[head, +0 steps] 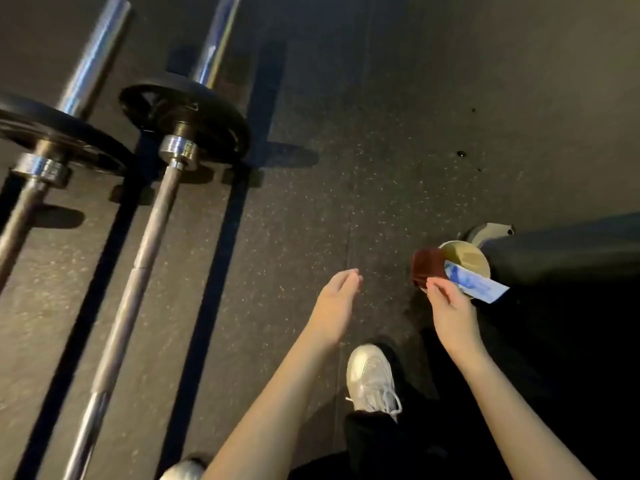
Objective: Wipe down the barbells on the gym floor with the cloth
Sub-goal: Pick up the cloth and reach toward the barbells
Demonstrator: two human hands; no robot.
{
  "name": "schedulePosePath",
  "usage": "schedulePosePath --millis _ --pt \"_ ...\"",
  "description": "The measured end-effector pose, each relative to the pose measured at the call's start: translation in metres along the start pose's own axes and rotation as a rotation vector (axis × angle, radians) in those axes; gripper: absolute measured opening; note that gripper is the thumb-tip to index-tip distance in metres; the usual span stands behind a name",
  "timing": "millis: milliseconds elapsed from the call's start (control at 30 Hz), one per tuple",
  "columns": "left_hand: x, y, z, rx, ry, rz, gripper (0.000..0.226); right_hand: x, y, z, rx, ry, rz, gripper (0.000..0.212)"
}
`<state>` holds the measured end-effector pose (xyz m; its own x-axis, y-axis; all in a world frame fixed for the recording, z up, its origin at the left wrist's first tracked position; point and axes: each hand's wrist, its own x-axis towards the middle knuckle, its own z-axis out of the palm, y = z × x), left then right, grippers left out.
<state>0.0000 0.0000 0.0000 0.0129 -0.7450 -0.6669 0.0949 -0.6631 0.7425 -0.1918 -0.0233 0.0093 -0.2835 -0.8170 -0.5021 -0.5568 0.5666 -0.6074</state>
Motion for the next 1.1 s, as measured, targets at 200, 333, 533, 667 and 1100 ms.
schedulePosePath --millis 200,333,533,667,1100 --pt "0.063 -0.032 0.017 0.027 -0.019 0.091 0.021 0.066 0.034 0.019 -0.217 0.235 -0.096 0.039" --pt "0.088 -0.037 0.023 0.105 -0.047 0.181 0.033 0.105 0.049 0.03 -0.424 0.262 -0.023 0.049" --pt "0.081 -0.035 0.033 0.175 -0.036 0.266 0.017 0.119 0.066 0.04 -0.517 0.23 -0.001 0.046" --pt "0.071 -0.042 0.034 0.286 -0.035 0.259 0.016 0.108 0.075 0.038 -0.524 0.196 -0.068 0.043" --pt "0.029 0.009 0.021 0.333 0.105 0.299 0.031 0.039 0.017 -0.025 0.073 0.17 -0.44 0.034"
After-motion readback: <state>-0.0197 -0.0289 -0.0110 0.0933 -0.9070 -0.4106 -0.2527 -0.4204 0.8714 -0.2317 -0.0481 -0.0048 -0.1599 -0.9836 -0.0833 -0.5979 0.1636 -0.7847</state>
